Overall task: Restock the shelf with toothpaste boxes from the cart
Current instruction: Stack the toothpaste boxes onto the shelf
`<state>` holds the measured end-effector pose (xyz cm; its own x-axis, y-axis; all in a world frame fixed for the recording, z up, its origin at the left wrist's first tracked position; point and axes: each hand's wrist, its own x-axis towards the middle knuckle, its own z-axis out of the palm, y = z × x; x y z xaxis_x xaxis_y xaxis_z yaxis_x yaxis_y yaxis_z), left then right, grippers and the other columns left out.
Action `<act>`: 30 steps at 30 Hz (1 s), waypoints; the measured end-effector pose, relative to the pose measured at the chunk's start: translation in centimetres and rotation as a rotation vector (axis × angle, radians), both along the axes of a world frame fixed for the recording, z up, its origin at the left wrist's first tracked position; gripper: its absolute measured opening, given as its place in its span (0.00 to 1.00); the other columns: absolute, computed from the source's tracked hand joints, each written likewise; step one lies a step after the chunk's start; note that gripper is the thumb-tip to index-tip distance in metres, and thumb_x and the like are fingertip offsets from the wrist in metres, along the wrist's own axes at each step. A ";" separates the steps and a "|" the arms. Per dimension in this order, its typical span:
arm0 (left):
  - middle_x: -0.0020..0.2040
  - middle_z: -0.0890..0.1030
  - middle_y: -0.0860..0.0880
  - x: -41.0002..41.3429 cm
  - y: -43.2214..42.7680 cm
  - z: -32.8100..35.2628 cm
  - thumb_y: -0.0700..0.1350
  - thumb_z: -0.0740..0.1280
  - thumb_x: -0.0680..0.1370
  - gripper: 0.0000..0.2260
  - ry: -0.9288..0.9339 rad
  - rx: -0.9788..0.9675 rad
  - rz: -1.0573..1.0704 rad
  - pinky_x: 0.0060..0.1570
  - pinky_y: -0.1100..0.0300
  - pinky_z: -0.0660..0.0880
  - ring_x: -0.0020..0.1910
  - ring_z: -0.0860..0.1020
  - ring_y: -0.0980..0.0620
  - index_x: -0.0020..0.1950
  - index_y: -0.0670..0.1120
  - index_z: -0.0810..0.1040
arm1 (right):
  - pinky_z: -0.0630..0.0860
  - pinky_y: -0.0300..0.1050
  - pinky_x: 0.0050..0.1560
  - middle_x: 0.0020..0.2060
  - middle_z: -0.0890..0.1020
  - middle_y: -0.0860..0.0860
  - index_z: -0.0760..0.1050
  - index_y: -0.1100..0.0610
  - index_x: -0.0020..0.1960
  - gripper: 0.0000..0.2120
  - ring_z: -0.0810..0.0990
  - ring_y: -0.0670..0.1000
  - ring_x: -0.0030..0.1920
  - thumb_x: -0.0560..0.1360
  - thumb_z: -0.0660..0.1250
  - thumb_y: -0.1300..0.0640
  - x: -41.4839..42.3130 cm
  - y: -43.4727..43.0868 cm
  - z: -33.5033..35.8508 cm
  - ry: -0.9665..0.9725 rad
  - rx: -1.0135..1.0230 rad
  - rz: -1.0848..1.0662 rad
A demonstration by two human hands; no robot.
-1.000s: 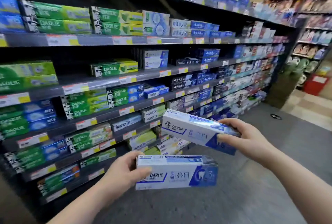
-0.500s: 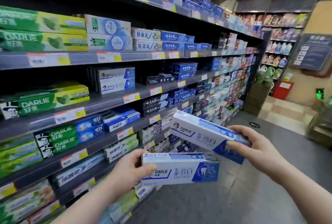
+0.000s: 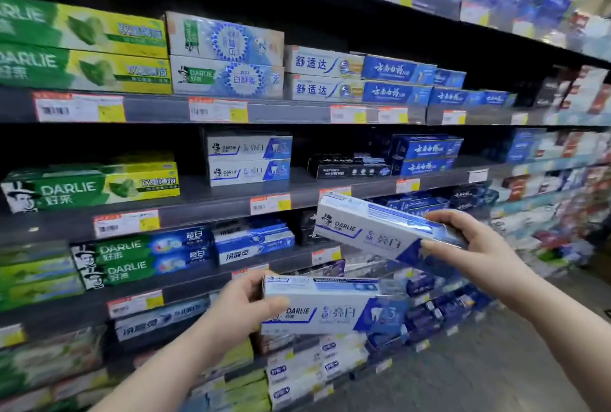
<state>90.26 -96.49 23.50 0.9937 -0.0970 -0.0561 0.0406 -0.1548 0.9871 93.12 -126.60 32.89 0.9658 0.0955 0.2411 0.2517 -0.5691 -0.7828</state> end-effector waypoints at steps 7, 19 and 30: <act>0.36 0.83 0.65 2.2 0.0 1.2 0.37 0.67 0.75 0.11 -0.048 -0.029 0.298 0.36 0.77 0.72 0.38 0.79 0.72 0.48 0.54 0.72 | 0.74 0.42 0.43 0.49 0.79 0.48 0.71 0.49 0.56 0.14 0.78 0.48 0.44 0.71 0.70 0.56 12.6 2.6 0.8 -0.040 -0.034 0.280; 0.41 0.79 0.62 7.6 6.6 0.6 0.35 0.67 0.74 0.14 -0.106 -0.078 0.508 0.35 0.76 0.71 0.37 0.78 0.69 0.52 0.50 0.72 | 0.72 0.28 0.41 0.45 0.78 0.45 0.71 0.52 0.53 0.15 0.76 0.45 0.43 0.70 0.71 0.61 25.5 13.9 -1.5 -0.066 0.002 0.517; 0.28 0.78 0.71 11.9 9.0 1.2 0.33 0.66 0.74 0.15 -0.141 -0.062 0.509 0.29 0.79 0.69 0.32 0.77 0.73 0.45 0.54 0.72 | 0.66 0.27 0.51 0.57 0.74 0.50 0.72 0.53 0.60 0.19 0.73 0.45 0.56 0.70 0.71 0.57 30.5 18.1 -2.6 -0.049 -0.146 0.618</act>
